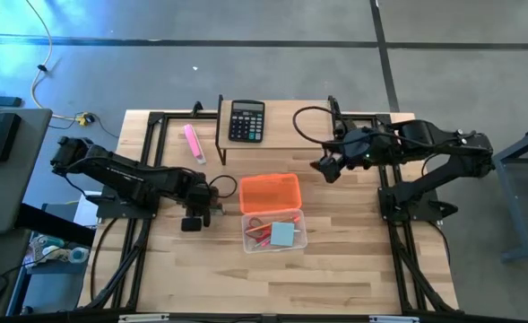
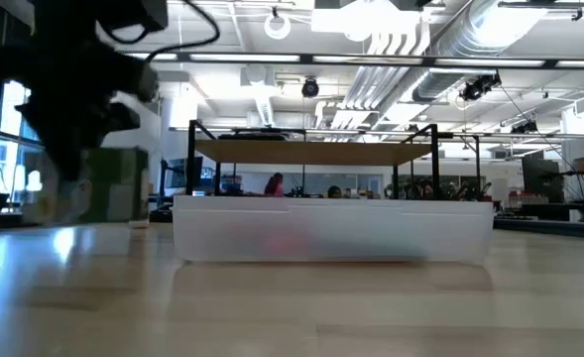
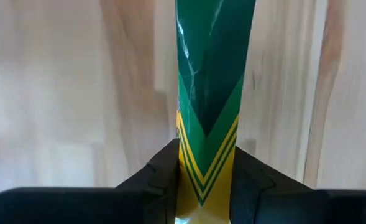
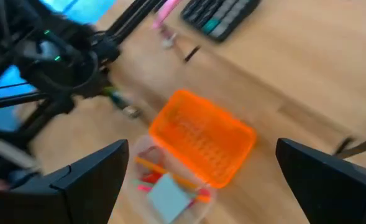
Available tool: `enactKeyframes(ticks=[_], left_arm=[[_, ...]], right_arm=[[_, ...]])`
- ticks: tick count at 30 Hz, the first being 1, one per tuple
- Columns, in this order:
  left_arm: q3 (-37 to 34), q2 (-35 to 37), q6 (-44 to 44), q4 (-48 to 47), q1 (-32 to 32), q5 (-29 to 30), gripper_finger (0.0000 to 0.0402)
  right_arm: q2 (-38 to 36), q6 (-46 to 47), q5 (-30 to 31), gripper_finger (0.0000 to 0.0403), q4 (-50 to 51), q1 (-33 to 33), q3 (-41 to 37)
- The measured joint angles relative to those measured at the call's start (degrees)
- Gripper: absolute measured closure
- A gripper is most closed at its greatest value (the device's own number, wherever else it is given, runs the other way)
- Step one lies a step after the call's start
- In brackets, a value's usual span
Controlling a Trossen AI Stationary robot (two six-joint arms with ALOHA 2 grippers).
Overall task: Pack school essentials
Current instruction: Put the crayon box into the orange supply box
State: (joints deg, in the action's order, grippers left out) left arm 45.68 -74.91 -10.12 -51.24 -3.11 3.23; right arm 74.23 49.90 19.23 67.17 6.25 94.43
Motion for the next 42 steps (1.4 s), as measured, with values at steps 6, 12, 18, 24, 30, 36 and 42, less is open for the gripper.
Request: enactKeyframes(ticks=[6,12,18,24,30,36,42], left_arm=[[7.81,0.00,2.87,0.30,-0.11,10.32,0.0316],[14.61,0.01,8.20,2.17,-2.35,24.87,0.0316],[17.23,0.02,15.38,7.76,-4.99,40.18,0.0316],[17.23,-0.03,25.27,15.89,-6.59,54.39,0.0316],[17.21,-0.57,37.14,27.37,-6.80,64.12,0.0316],[17.19,-1.75,53.17,40.95,-6.80,68.23,0.0316],[17.19,-2.23,65.89,51.35,-6.67,68.39,0.0316]], right_arm=[[2.25,4.91,-2.14,0.0006,-1.68,3.17,-0.02],[6.25,9.85,0.51,0.0006,-2.23,5.42,-0.02],[9.61,15.82,0.70,0.0006,-6.85,5.61,-0.04],[10.90,16.55,0.72,0.0006,-19.40,4.77,-0.04],[11.74,21.07,1.03,0.0006,-30.46,2.56,-0.02],[12.87,27.04,0.70,0.0006,-33.90,0.97,-0.04],[13.59,31.24,0.82,0.0006,-37.83,-0.24,-0.04]])
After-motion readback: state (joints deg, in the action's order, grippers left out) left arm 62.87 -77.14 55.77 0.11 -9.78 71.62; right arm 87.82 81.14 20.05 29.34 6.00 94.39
